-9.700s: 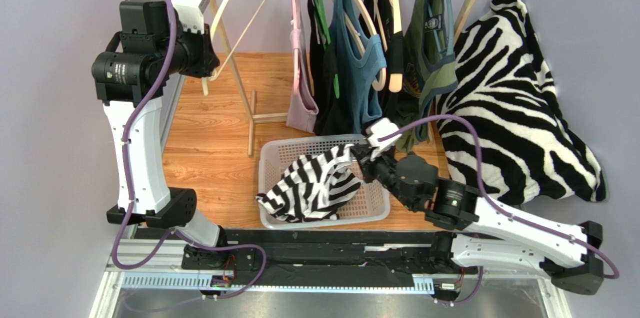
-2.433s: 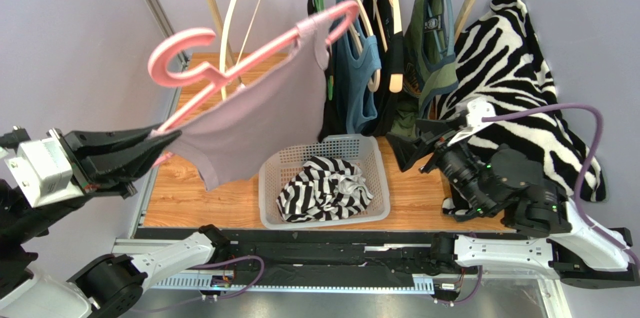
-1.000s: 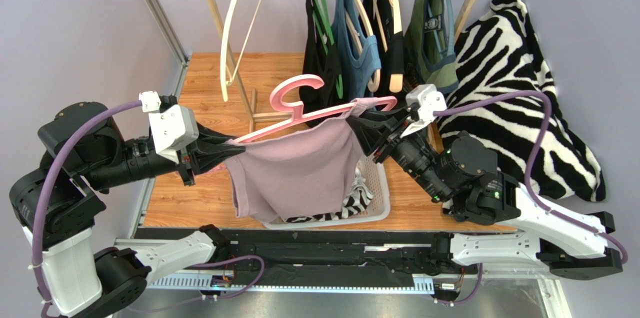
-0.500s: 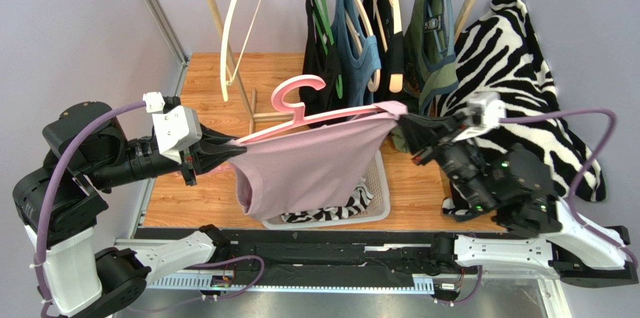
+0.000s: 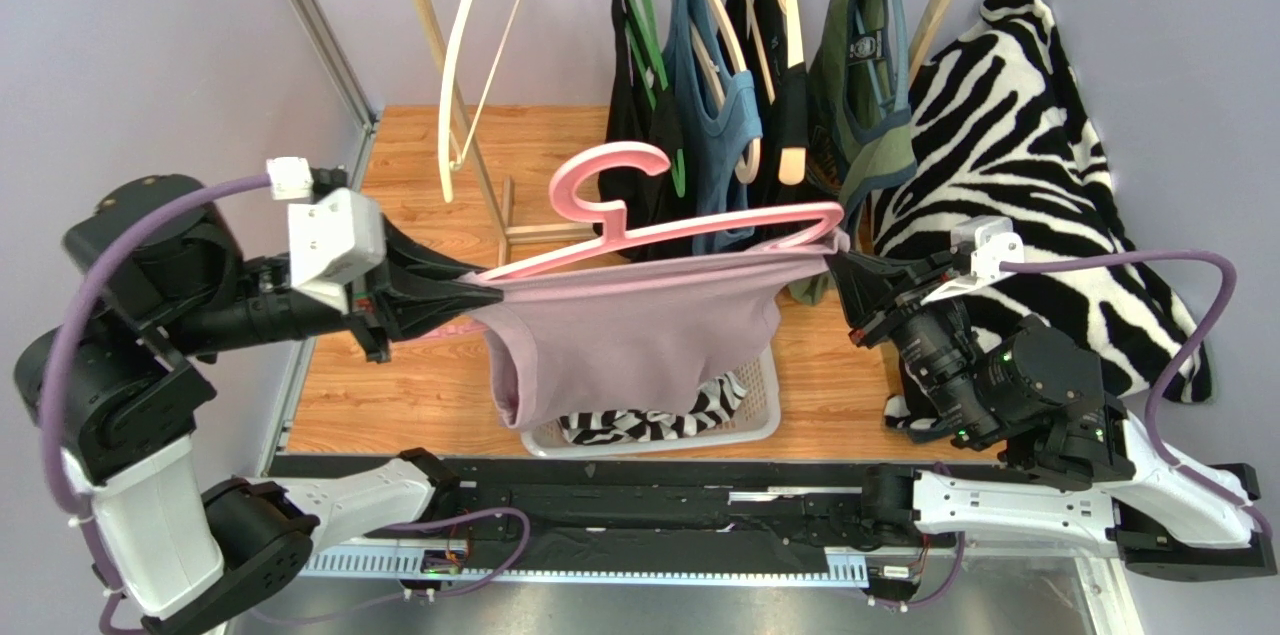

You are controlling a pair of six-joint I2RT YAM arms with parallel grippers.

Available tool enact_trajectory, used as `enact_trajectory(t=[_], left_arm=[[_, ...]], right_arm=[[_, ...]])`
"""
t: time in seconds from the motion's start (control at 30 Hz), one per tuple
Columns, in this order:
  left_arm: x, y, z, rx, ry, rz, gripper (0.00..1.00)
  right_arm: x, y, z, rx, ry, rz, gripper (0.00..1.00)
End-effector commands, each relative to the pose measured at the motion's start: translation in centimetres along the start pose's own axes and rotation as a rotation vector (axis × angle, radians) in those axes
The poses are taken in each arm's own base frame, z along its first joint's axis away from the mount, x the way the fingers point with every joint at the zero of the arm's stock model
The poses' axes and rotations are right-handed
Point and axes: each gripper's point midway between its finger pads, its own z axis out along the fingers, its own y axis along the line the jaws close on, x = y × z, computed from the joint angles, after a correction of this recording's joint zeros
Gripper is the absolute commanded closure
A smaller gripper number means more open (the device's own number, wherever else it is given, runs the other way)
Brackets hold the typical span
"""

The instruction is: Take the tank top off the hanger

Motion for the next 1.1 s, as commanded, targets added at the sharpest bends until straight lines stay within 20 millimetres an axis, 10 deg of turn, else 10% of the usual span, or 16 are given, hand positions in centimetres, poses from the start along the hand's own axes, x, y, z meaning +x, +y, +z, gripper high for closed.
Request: enact_trajectory(t=[0.0,0.2,0.37,0.57,1.07], left_arm=[[-5.3,-4.9,-3.8,0.108,-0.199,0.063,1.00],[-6.3,-5.3,-3.7,0.132,-0.228,0.033,1.00],[-6.0,-0.3,-1.9,-0.050,-0.196,0.021,1.00],[-3.8,5.7,0.9,-0.206,-0.093,0.033,1.00],[0.9,3.7,5.6,0.021,0.066,0.058,1.00]], right_arm=[[-0.8,-5.4,-1.6,0.212,-0.025,-0.024,1.00],[0.3,-5.3,-1.5,0.208,0.007,-0.066,1.00],[2.5,-0.1,1.4,0.078,0.127,-0.233,1.00],[3.7,4.8,3.9,-0.052,0.211,-0.360,0.70],[-4.5,7.8,0.0,-0.398,0.192,-0.367,0.51]])
